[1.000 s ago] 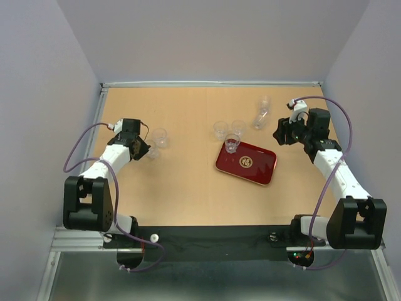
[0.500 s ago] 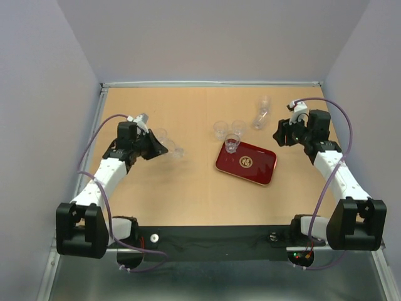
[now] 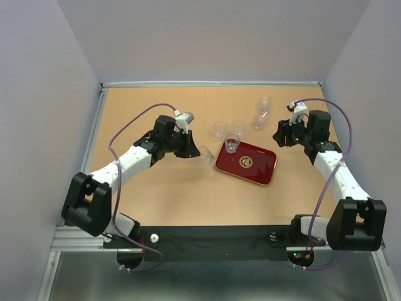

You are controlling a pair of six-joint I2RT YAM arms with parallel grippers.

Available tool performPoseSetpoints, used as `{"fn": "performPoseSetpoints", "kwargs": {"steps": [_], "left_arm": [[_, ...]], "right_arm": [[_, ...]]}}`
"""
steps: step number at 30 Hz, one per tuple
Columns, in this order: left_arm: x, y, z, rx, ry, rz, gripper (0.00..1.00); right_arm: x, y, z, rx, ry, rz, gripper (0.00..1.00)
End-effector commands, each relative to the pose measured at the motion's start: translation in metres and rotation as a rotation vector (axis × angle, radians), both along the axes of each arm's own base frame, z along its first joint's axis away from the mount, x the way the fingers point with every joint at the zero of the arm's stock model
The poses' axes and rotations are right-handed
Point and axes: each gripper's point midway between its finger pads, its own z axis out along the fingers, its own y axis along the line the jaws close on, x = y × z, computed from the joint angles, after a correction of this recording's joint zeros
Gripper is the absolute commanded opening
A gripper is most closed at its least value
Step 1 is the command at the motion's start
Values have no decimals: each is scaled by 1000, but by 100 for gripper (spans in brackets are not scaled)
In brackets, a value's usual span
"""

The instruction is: Place the glasses into the tray

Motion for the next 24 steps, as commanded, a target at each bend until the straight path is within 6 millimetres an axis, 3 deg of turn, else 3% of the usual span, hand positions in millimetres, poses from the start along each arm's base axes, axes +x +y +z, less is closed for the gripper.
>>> {"fn": "performPoseSetpoints", "kwargs": {"steps": [1, 12, 24], "left_arm": [[14, -26, 15, -5, -83, -21, 0], [32, -71, 11, 35, -119, -14, 0], [46, -95, -11, 120, -138, 23, 0]], "right_arm": [[4, -2, 16, -7, -73, 8, 56], [3, -1, 15, -4, -72, 15, 56], [2, -1, 16, -5, -76, 16, 56]]}}
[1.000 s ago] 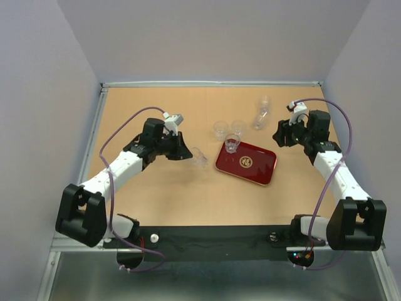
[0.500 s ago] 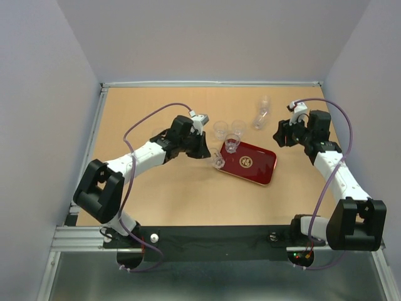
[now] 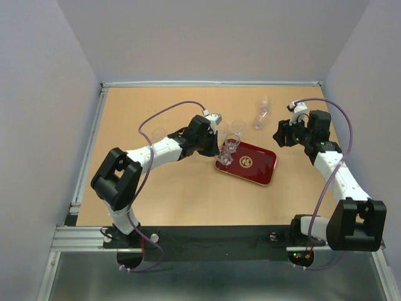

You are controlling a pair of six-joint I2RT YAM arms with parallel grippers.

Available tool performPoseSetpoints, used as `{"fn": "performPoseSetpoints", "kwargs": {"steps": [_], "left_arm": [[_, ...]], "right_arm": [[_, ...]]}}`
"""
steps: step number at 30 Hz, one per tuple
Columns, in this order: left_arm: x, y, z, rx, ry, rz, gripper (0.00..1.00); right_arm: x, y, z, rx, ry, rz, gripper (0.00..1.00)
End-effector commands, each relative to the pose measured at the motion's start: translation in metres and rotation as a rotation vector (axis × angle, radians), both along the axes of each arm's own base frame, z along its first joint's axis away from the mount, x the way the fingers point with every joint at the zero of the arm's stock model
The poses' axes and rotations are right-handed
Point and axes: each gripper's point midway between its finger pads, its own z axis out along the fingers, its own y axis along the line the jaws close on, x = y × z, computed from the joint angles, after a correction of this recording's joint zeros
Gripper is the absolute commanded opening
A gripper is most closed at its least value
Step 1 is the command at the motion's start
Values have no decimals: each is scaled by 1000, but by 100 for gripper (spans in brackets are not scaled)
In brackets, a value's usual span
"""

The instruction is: Place the glasses into the tray

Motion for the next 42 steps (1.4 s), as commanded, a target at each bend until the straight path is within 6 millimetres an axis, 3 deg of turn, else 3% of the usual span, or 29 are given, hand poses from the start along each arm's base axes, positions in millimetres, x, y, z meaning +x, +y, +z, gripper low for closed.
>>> {"fn": "performPoseSetpoints", "kwargs": {"steps": [1, 11, 24, 29, 33, 35, 38, 40, 41, 42], "left_arm": [[21, -15, 29, -33, -101, 35, 0], [34, -21, 14, 25, -119, 76, 13], [35, -26, 14, 26, -120, 67, 37], [30, -27, 39, -25, -155, 54, 45], [24, -17, 80, -84, -250, 52, 54], [21, -7, 86, -79, -280, 70, 58], [15, 14, 118, -89, -378, 98, 64], [14, 31, 121, -44, -427, 126, 69], [12, 40, 137, -53, -468, 144, 73], [10, 49, 136, -34, -483, 158, 76]], "right_arm": [[2, -1, 16, -2, -72, 10, 56], [3, -1, 17, -2, -75, 6, 56], [3, -4, 15, -6, -72, -1, 56], [2, -2, 16, -9, -77, 14, 56], [-4, 6, 14, 4, -80, 73, 56], [-8, 17, 11, 34, -73, 132, 56], [-12, 32, 8, 103, -43, 211, 56], [-14, 43, 14, 151, -38, 267, 64], [-13, 47, 12, 177, -20, 283, 65], [-12, 51, 13, 192, -12, 298, 65]]}}
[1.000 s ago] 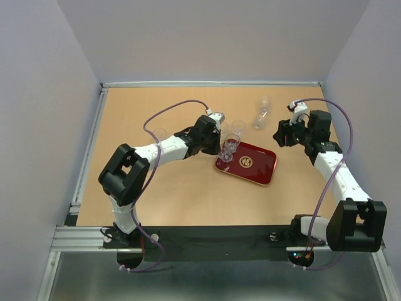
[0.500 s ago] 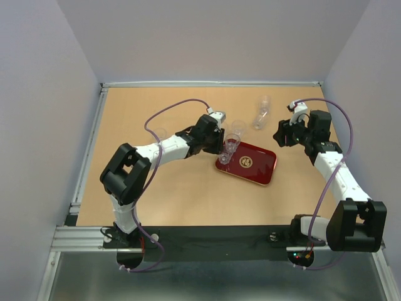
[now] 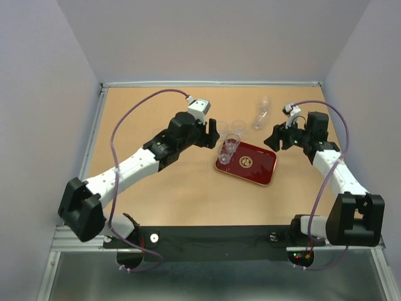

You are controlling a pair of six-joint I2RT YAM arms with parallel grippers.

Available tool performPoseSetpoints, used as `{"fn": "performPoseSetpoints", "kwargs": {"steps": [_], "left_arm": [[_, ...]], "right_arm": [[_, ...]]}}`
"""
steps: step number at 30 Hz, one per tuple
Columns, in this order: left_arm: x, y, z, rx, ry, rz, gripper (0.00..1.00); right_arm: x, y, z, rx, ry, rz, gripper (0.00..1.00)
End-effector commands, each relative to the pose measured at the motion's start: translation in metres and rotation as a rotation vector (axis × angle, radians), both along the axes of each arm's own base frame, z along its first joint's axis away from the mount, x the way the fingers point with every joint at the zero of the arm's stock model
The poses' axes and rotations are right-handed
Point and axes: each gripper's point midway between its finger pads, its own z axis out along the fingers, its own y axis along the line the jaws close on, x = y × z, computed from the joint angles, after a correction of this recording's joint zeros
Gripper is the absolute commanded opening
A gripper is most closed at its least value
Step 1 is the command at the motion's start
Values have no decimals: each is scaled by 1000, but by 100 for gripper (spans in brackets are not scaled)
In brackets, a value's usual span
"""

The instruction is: Place the glasses into the tray

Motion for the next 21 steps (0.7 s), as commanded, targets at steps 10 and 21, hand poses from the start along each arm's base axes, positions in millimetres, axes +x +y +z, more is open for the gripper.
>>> {"fn": "performPoseSetpoints", "kwargs": {"steps": [10, 21], "left_arm": [[-13, 122, 51, 239, -297, 274, 90], [-23, 157, 45, 294, -362, 358, 90]], "right_arm": [[63, 45, 13, 210, 174, 65, 65], [122, 67, -22, 21, 247, -92, 64]]}}
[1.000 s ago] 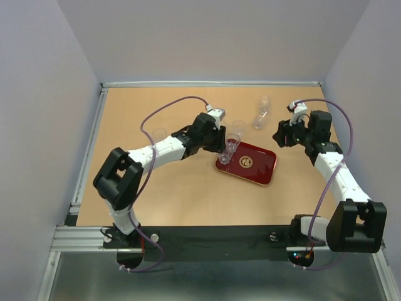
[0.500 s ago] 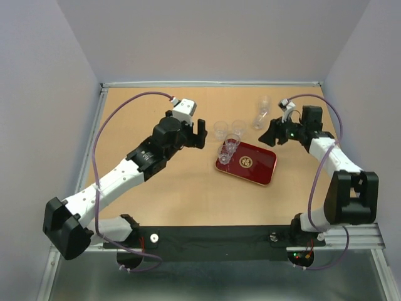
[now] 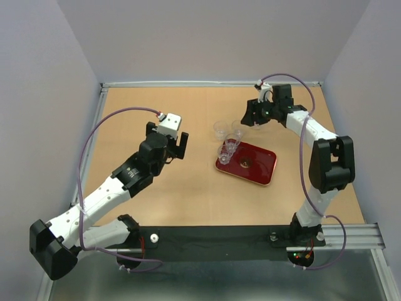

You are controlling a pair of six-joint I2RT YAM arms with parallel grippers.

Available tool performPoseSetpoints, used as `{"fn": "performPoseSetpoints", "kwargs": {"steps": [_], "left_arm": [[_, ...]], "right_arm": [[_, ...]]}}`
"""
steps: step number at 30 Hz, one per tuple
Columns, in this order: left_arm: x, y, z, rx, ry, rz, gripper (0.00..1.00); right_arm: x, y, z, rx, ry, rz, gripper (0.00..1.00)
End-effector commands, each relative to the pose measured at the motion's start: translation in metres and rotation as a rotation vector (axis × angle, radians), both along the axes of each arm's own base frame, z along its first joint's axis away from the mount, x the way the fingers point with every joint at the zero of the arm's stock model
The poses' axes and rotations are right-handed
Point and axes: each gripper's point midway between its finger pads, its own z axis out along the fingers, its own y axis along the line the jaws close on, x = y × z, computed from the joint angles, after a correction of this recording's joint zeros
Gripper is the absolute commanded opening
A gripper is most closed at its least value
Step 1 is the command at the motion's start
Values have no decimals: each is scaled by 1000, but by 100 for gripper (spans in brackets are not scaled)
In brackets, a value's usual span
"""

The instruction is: Place the glasses into the tray

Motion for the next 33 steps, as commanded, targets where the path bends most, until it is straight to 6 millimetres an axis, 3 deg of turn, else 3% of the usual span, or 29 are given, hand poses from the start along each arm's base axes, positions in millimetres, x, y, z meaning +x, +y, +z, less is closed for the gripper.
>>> {"fn": "performPoseSetpoints", "kwargs": {"steps": [1, 10, 14, 21, 24, 28, 33], "left_arm": [[4, 15, 16, 9, -62, 63, 90], [0, 23, 28, -26, -101, 78, 90], [0, 23, 29, -28, -102, 78, 90], [0, 23, 29, -33, -102, 72, 90], [0, 23, 30, -34, -103, 74, 90], [0, 24, 30, -33, -103, 75, 90], [-1, 25, 29, -32, -104, 81, 90]], "right_arm": [[19, -8, -6, -78, 22, -95, 64], [29, -3, -34, -170, 58, -94, 62], [32, -3, -44, -196, 75, -101, 57], [43, -6, -48, -237, 64, -125, 45], [47, -7, -47, -245, 57, -132, 32], [52, -8, -47, -255, 50, -134, 22], [57, -10, -44, -272, 27, -125, 17]]}}
